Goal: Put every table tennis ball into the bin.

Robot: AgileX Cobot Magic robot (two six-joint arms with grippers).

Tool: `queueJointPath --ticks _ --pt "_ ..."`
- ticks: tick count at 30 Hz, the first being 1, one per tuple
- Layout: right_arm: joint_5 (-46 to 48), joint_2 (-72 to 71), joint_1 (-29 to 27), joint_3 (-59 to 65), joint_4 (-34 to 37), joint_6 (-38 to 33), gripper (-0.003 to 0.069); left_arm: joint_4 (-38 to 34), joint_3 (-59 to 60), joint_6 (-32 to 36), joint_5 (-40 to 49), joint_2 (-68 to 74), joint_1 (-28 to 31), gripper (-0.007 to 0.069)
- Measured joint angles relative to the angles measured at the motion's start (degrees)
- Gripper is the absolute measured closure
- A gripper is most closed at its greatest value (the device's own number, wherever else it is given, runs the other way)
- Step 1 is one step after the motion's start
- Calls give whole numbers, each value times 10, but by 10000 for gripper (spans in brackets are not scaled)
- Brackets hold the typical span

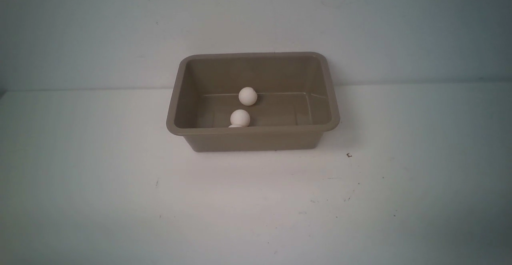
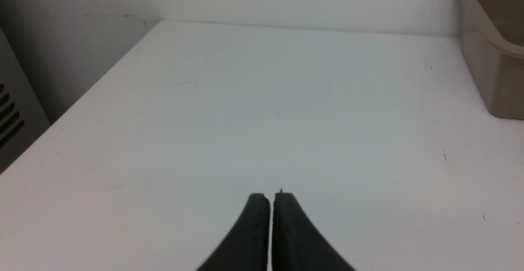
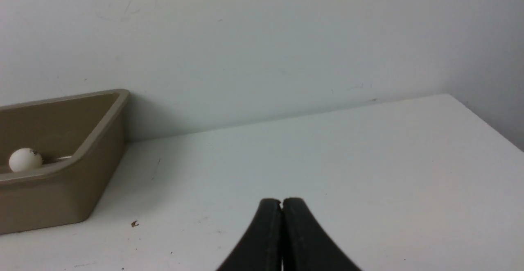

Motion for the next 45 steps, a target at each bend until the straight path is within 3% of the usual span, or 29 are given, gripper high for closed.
queueJointPath --ticks 5,13,29,33,34,41,45 --pt "12 -11 0 0 -44 0 675 0 0 0 0 0 0 629" --pt "130 -11 0 0 -37 0 675 -1 0 0 0 0 0 629" --pt "143 -11 0 0 -9 -4 675 -1 0 0 0 0 0 629" --pt "102 -11 0 0 84 -76 675 -1 0 0 0 0 0 629" --pt "88 -11 0 0 130 -142 675 -1 0 0 0 0 0 629" --pt "93 -11 0 0 302 -388 675 -1 0 -1 0 0 0 629" --pt "128 -11 0 0 346 -424 675 -1 0 -2 0 0 0 629"
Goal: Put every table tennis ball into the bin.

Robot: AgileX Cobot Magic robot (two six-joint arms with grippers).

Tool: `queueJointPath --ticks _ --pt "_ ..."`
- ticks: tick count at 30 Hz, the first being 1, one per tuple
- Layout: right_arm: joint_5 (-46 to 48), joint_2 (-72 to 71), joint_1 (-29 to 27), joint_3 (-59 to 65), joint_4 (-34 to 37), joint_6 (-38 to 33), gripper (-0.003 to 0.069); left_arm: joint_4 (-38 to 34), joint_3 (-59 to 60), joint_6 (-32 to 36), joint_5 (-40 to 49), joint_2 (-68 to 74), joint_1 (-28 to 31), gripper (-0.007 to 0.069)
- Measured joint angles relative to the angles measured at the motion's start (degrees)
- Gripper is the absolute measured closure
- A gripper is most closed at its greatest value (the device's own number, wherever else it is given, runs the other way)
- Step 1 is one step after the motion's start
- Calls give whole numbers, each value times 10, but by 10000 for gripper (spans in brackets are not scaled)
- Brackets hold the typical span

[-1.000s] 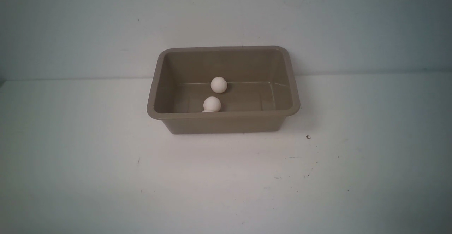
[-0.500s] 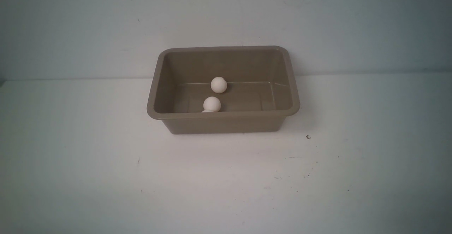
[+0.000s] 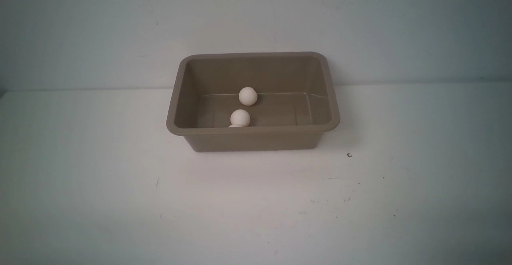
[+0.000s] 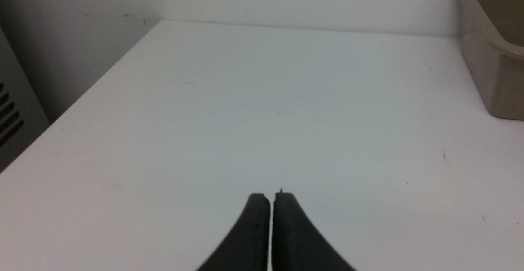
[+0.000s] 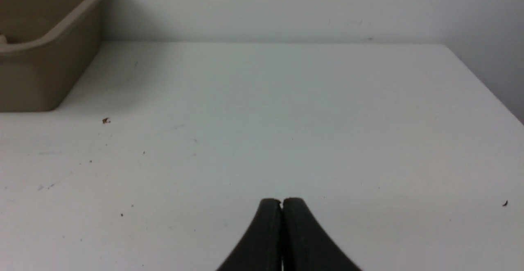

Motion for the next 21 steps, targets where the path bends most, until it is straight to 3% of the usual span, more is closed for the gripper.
queueJointPath --ticks 21 --pt "9 0 0 0 15 -9 675 0 0 0 0 0 0 629"
